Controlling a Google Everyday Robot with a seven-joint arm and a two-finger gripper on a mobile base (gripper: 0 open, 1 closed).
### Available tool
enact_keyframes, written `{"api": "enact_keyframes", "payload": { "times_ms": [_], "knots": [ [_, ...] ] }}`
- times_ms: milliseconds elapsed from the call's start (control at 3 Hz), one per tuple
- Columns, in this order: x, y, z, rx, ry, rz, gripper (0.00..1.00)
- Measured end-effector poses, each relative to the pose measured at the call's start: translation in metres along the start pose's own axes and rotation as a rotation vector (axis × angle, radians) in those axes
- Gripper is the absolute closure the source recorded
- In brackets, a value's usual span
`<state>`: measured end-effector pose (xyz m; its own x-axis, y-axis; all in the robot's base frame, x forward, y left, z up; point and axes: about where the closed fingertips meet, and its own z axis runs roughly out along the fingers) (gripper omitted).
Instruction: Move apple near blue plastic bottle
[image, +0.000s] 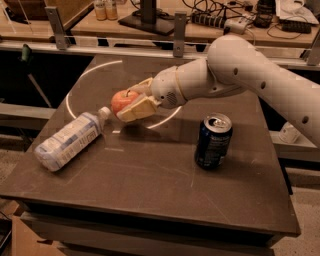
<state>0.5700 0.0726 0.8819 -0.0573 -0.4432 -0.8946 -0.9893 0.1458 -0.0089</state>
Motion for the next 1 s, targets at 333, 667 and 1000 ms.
{"api": "enact_keyframes", "payload": {
  "times_ms": [333, 667, 1000],
  "knots": [
    [0.007, 0.009, 0.008, 0.002, 0.004, -0.002, 0.36],
    [0.009, 0.016, 0.017, 0.004, 0.0, -0.005, 0.12],
    [0.009, 0.02, 0.022, 0.003, -0.002, -0.009, 0.0]
  ]
}}
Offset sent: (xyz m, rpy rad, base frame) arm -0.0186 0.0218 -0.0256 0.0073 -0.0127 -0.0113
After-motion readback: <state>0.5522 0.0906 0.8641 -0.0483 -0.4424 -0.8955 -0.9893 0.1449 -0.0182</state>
